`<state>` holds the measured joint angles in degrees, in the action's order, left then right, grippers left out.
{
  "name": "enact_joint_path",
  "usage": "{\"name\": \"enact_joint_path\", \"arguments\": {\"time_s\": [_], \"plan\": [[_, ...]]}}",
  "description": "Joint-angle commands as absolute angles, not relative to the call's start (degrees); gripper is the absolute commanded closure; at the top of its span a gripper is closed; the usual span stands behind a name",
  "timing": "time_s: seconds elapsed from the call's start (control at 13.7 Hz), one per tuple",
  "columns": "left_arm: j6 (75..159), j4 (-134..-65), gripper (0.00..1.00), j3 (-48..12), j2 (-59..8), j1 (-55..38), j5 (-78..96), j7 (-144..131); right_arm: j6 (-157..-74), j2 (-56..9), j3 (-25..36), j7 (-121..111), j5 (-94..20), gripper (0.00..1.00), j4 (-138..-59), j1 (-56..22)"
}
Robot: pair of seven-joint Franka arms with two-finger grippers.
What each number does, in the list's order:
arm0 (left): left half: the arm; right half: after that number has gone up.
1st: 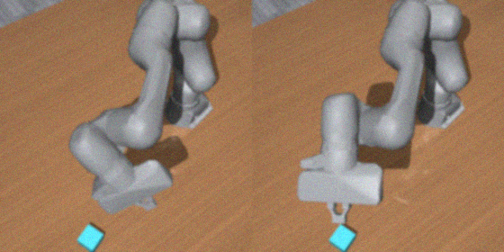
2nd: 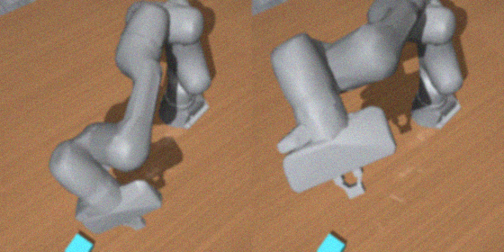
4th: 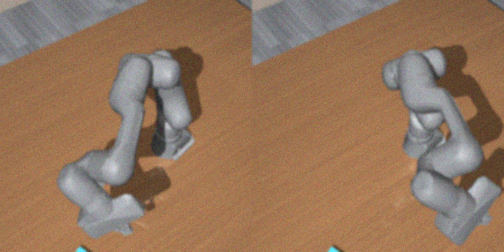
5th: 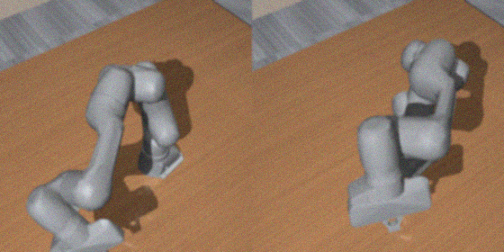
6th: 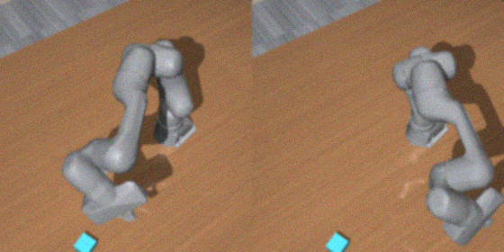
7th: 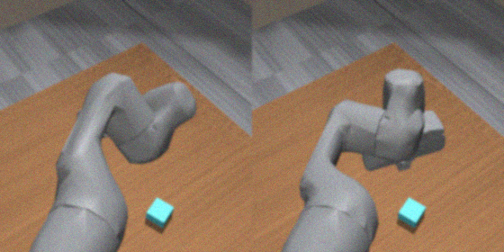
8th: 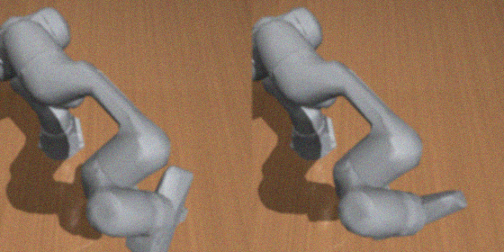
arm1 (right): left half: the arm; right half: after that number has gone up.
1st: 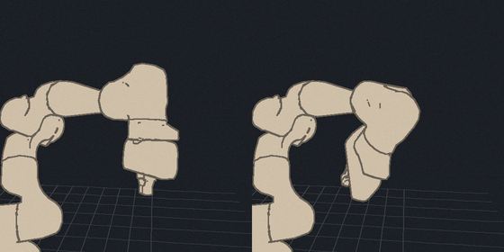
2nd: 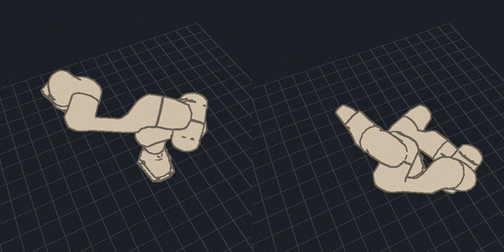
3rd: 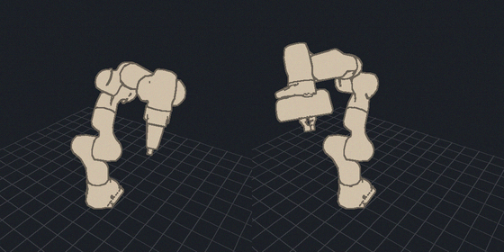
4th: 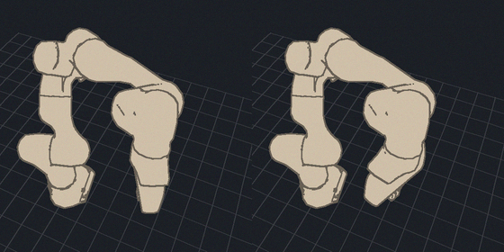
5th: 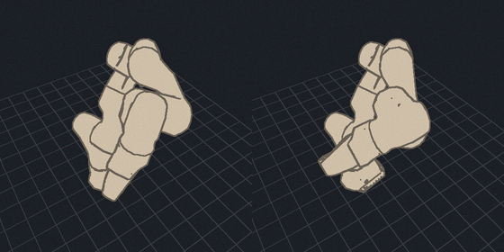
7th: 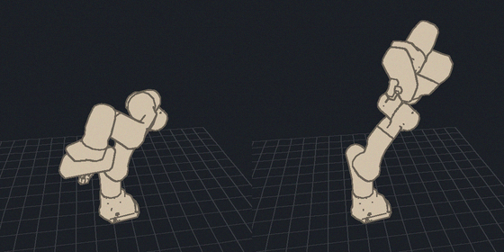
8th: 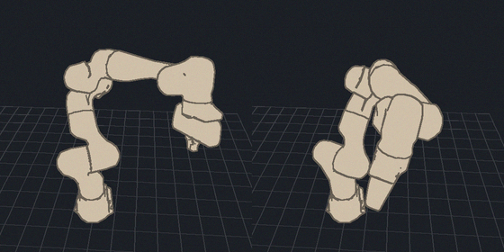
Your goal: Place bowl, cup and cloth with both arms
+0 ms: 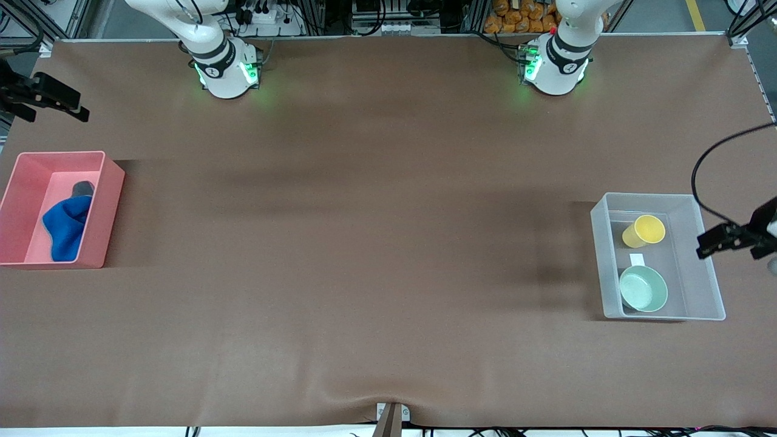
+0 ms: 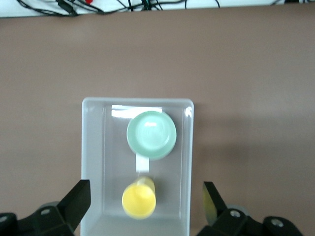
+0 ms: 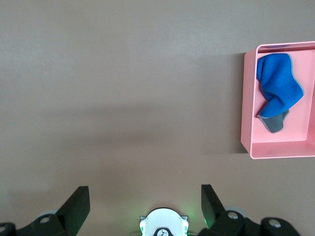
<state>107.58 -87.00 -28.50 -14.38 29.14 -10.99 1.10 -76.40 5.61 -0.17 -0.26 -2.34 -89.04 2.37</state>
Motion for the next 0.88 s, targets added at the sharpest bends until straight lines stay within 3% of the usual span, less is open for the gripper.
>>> {"name": "enact_joint_path", "arguments": {"time_s": [0.0, 0.29, 0.66, 0.8], "plan": [[102.68, -89.2, 0.0, -29.88, -7.93, 29.62, -11.51, 0.78, -75.32, 5.63, -0.44, 0.01, -2.55, 0.0, -88.33, 3.25], [100.47, -89.47, 0.0, -28.76, -4.84, 27.0, -5.38, 0.88, -76.11, 4.92, -0.26, -2.2, 0.44, 0.0, -88.24, 3.34], [96.86, -89.82, 0.0, -4.08, -2.11, 3.29, 0.97, -0.26, -77.78, 3.34, -0.26, -2.11, 0.35, 0.0, -88.59, 3.34], [96.42, -90.26, 0.0, -3.34, -1.58, 2.28, 0.97, -0.44, -78.31, 2.82, -0.26, -2.11, 0.35, 0.0, -88.68, 2.9]]}}
